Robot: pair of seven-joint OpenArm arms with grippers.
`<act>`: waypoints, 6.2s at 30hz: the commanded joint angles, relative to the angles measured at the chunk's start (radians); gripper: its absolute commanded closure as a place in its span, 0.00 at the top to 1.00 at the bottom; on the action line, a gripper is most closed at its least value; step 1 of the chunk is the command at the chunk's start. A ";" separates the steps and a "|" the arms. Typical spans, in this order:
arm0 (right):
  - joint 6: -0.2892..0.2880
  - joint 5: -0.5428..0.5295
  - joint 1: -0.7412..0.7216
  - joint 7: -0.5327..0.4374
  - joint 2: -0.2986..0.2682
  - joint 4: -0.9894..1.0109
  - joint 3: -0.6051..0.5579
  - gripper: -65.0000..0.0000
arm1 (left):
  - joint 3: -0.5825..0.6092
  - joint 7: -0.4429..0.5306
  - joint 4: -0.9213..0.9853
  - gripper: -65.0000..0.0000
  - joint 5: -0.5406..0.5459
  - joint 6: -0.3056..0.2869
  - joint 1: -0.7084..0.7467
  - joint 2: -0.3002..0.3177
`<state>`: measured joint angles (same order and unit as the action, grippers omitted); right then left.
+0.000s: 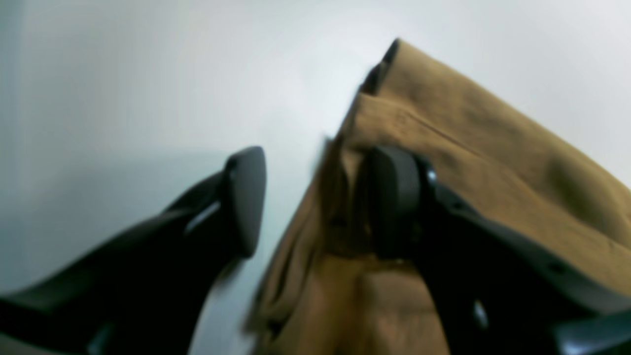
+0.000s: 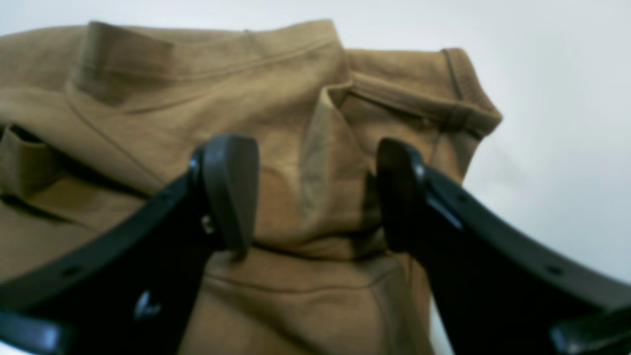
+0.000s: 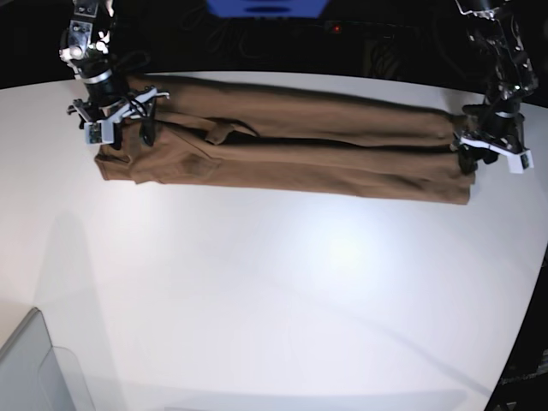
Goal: Layout the t-shirt on the table in an organized manner, then fold the t-shirt properly
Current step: 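Release the folded strip and regrasp its ends with both grippers, then fold the strip end with the left gripper toward the right gripper, then press the folded shirt flat and open both grippers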
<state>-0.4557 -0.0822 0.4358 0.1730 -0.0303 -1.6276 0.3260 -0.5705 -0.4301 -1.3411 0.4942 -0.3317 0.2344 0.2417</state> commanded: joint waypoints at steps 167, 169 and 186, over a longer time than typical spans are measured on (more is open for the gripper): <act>0.008 -0.004 0.013 0.389 0.171 -0.135 -0.143 0.67 | 0.309 0.023 -0.346 0.38 -0.346 -0.008 0.141 -0.204; 0.008 -0.003 0.014 0.389 0.155 -0.135 -0.181 0.67 | 0.309 0.023 -0.346 0.38 -0.346 -0.008 0.142 -0.204; 0.008 -0.004 -0.047 0.399 0.100 -0.113 -0.212 0.18 | 0.301 0.023 -0.476 0.38 -0.345 -0.008 0.205 -0.204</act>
<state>-0.4458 -0.0860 0.3885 0.5770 0.0719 -1.7256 0.1131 -0.2676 -0.4332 -1.7943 0.1379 -0.3367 0.4343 0.0357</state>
